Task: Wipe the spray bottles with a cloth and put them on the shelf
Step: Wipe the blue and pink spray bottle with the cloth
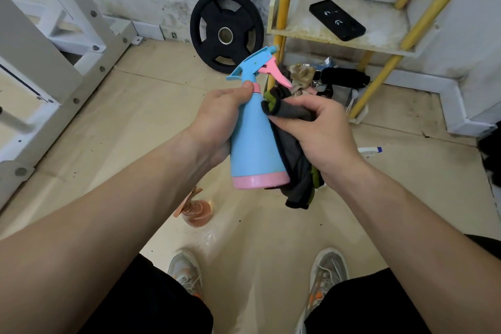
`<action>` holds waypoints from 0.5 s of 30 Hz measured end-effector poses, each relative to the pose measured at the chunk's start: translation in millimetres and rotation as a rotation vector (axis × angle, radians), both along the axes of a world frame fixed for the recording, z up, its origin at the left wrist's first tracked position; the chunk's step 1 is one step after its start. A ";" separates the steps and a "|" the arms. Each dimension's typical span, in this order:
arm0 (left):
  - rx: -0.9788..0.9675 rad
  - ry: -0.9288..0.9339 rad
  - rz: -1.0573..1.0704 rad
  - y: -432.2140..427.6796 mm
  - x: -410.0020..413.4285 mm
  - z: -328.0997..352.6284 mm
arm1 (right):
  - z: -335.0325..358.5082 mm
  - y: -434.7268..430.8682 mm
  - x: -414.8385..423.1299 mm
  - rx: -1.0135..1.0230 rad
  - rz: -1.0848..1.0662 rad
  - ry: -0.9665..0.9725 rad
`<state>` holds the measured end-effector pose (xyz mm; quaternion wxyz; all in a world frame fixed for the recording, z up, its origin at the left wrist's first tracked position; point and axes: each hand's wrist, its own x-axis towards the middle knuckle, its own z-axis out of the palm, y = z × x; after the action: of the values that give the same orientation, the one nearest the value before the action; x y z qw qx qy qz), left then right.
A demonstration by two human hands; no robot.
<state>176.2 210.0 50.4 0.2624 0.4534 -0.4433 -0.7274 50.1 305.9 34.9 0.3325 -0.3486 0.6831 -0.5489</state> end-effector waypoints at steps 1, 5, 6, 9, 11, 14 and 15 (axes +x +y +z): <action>0.004 -0.010 0.035 -1.0 -0.7 0.2 | -1.2 2.3 2.4 0.007 0.002 0.050; 0.007 -0.074 0.201 -6.8 -3.7 -0.6 | -5.6 13.5 21.2 -0.044 0.013 0.415; 0.018 -0.086 0.241 -8.3 -4.1 -1.6 | -6.8 15.5 25.9 -0.072 0.036 0.511; 0.064 -0.104 0.320 -8.3 -4.3 -7.1 | -7.7 17.9 30.1 -0.128 0.105 0.710; 0.111 -0.080 0.311 -4.4 -5.6 -9.9 | -4.6 12.8 21.2 -0.096 0.100 0.700; 0.128 -0.043 0.231 1.8 -7.8 -8.8 | -3.6 0.2 3.0 0.008 0.030 0.489; 0.121 -0.030 0.222 2.4 -8.0 -6.6 | -5.2 -3.2 -1.6 0.039 0.012 0.399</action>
<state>168.2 212.4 43.8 0.3067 0.5255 -0.3497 -0.7124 48.5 302.7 29.7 0.2006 -0.4477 0.7440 -0.4536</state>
